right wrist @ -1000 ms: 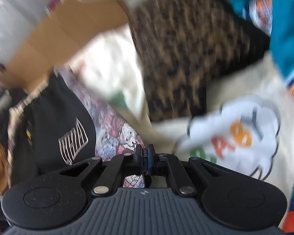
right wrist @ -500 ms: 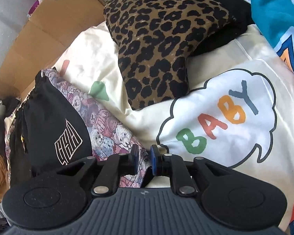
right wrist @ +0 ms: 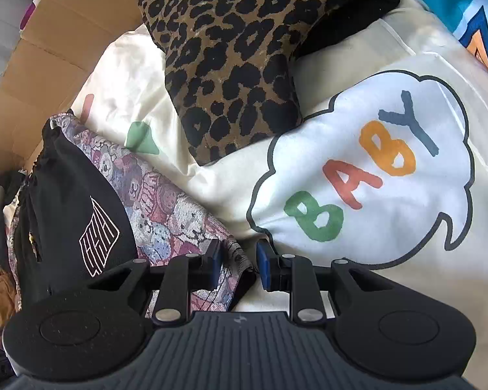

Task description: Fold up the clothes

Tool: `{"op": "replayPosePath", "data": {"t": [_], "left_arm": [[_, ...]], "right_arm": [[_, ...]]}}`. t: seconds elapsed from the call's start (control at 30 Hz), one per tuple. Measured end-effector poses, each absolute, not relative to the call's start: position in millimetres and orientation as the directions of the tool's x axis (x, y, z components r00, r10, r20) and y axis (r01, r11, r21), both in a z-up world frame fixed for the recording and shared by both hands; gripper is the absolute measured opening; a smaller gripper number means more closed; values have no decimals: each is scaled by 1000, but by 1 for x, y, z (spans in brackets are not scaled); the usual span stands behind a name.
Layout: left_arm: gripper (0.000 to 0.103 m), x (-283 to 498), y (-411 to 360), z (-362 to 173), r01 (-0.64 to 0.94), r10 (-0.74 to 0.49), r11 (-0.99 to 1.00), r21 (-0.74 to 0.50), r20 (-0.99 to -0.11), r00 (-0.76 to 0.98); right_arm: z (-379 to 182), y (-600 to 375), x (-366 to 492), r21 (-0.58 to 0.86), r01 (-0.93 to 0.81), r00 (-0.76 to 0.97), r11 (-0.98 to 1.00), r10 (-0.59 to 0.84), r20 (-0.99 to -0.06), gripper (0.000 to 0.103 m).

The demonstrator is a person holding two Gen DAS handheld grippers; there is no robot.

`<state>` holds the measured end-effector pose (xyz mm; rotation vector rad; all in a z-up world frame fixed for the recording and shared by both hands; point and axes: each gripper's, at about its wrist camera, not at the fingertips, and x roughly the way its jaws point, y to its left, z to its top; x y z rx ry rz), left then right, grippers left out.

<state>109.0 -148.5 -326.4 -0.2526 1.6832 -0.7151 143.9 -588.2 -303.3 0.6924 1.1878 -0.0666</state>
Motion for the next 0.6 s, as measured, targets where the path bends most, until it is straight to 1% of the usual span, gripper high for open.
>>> {"op": "replayPosePath", "data": {"t": [0.1, 0.13, 0.17, 0.2, 0.23, 0.4, 0.5, 0.57, 0.6], "left_arm": [[2, 107, -149, -324, 248, -520, 778, -577, -813, -261], [2, 106, -148, -324, 261, -514, 777, -574, -816, -266], [2, 105, -148, -324, 269, -508, 776, -570, -818, -270], [2, 105, -147, -324, 277, -502, 776, -567, -820, -274], [2, 104, -145, -324, 278, -498, 778, -564, -822, -276], [2, 103, -139, -326, 289, -460, 796, -531, -842, -282], [2, 105, -136, -328, 285, -447, 806, -519, -849, -283], [2, 105, -136, -328, 286, -450, 804, -521, -848, -281], [2, 105, -137, -328, 293, -447, 803, -519, -850, -279]], "right_arm": [[-307, -585, 144, 465, 389, 380, 795, 321, -868, 25], [-308, -582, 144, 467, 382, 369, 797, 332, -868, 22], [-310, -579, 145, 469, 371, 358, 802, 342, -869, 19], [-309, -575, 145, 466, 358, 349, 809, 347, -871, 6], [-308, -572, 146, 461, 343, 343, 819, 348, -873, 3], [-305, -554, 141, 434, 272, 293, 859, 356, -888, 4], [-303, -558, 141, 452, 286, 314, 845, 363, -877, 8], [-300, -566, 141, 490, 317, 352, 812, 379, -856, 23], [-299, -570, 142, 509, 333, 373, 794, 385, -844, 39]]}}
